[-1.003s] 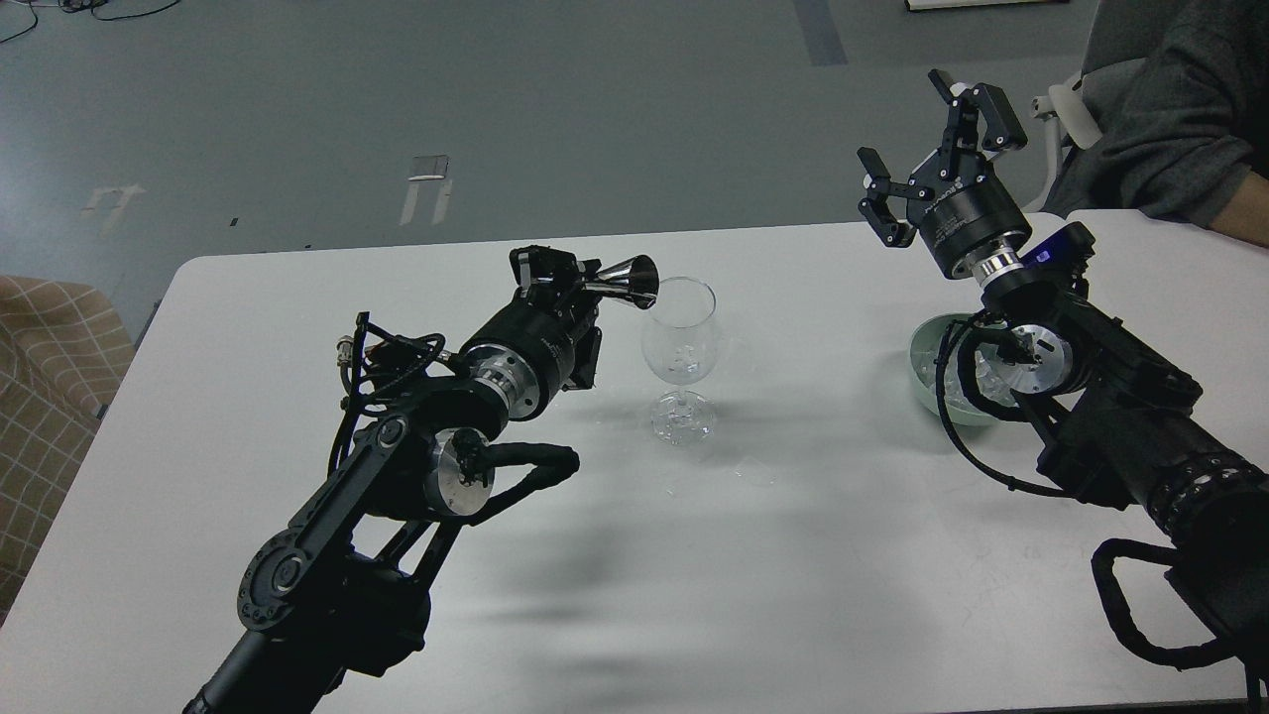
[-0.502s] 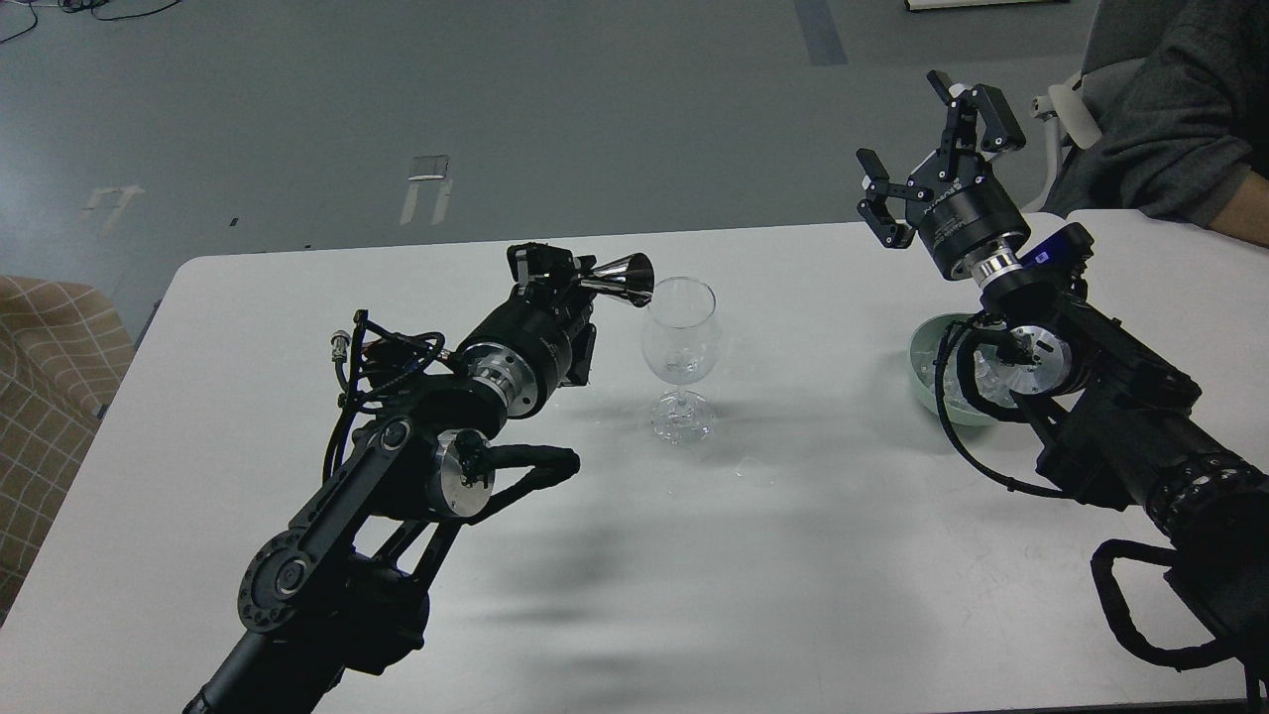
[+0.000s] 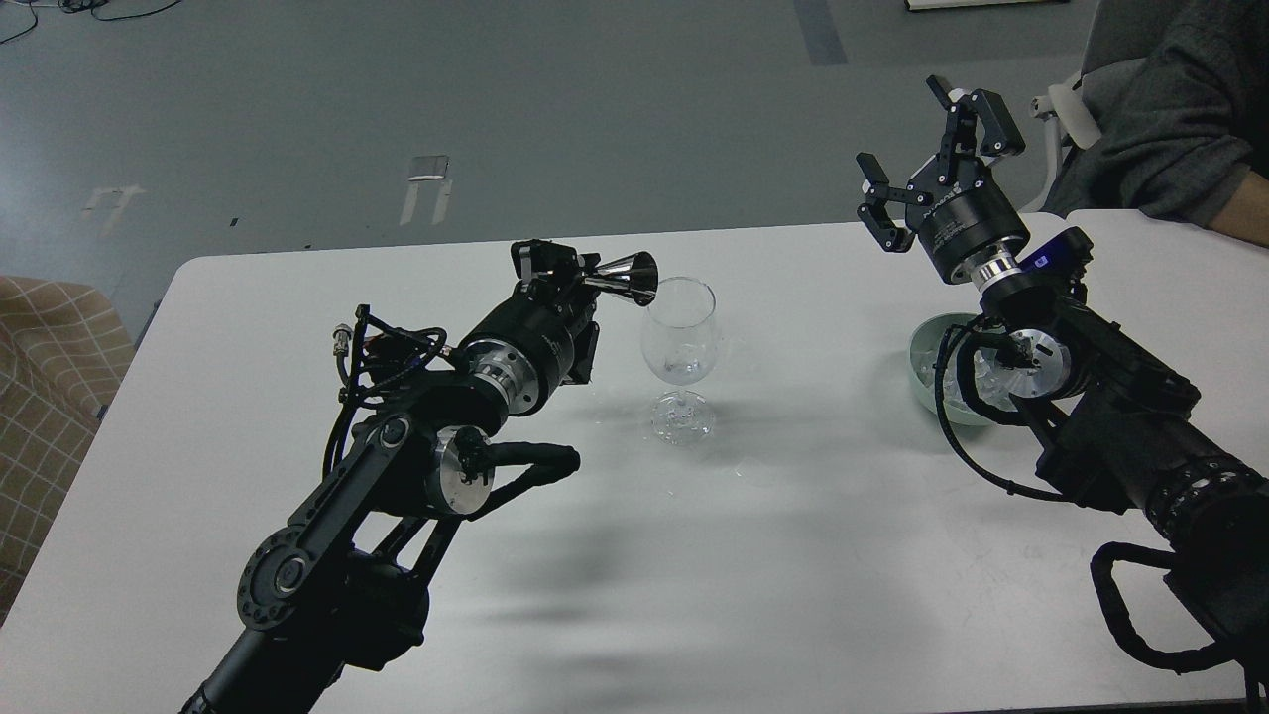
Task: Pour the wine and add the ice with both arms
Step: 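Tilt the jigger over the wine glass rim to pour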
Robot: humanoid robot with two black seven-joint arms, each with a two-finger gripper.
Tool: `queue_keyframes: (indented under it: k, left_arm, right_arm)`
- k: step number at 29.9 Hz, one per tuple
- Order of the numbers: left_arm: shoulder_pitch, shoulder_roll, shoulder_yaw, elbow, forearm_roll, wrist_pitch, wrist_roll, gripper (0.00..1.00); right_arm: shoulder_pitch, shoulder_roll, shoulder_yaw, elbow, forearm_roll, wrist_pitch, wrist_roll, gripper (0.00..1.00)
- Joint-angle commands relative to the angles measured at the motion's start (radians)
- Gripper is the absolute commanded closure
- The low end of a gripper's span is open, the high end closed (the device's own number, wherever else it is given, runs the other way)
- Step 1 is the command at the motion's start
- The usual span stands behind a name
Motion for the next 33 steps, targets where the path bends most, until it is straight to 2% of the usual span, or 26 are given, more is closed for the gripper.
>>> queue_keyframes:
  k: [1,22,33]
  left_arm:
    - [-0.008,0.000,0.000,0.000,0.000,0.000,0.003,1.00]
    - [-0.040,0.000,0.005,-0.012,0.074,0.001,0.031,1.00]
    - [-0.049,0.000,0.037,-0.031,0.112,0.001,0.031,1.00]
  right_arm:
    - [0.000,0.000,0.000,0.000,0.000,0.000,0.000,0.00]
    - [0.000,-0.001,0.000,0.000,0.000,0.000,0.000,0.00]
    - [0.000,-0.001,0.000,0.000,0.000,0.000,0.000,0.00]
